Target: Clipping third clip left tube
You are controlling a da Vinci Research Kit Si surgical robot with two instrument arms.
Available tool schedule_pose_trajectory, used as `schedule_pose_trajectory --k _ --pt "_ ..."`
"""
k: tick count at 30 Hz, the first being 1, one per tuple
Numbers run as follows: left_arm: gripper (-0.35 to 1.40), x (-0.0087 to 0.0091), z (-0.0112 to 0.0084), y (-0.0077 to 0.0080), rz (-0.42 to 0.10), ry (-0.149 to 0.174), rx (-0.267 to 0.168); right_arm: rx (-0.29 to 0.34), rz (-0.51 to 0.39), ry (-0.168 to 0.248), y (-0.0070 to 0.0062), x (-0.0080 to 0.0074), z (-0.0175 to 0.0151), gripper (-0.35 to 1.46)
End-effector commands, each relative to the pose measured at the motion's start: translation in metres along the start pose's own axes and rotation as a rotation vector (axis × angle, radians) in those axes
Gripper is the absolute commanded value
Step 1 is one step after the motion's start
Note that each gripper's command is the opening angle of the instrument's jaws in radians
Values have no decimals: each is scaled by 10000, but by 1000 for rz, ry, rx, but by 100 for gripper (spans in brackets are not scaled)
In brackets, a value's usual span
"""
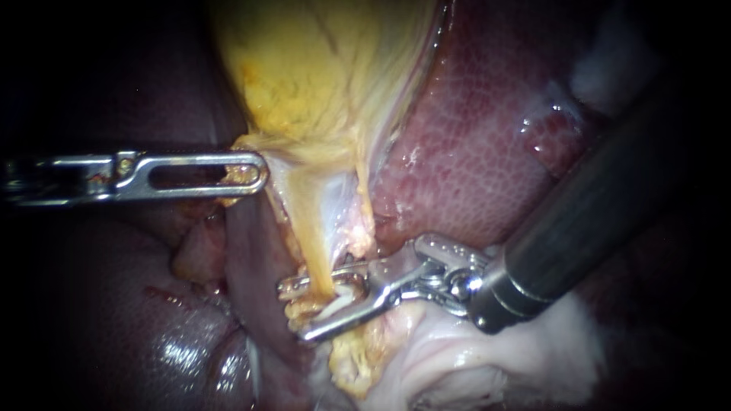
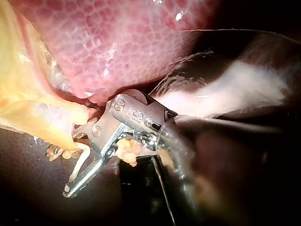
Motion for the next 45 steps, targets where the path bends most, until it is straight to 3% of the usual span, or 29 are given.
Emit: schedule_pose_trajectory --k 1,9,22,24,27,28,45 --pt "-35 0 0 0 0 0 0 -8 1 4 0 3 -2 50" --pt "-35 2 1 0 1 -1 -1 -61 17 50 4 25 -13 49" --pt "-35 3 2 2 2 -2 -2 -120 78 77 16 27 -21 44" --pt "-35 4 3 2 2 -2 -2 -121 84 77 15 26 -21 35" --pt "-35 4 3 2 2 -2 -2 -120 132 62 9 24 -27 -28" --pt "-35 4 3 2 2 -2 -2 -125 132 66 8 24 -28 -35" --pt "-35 4 2 1 2 -3 -3 -130 132 67 12 23 -32 -35"
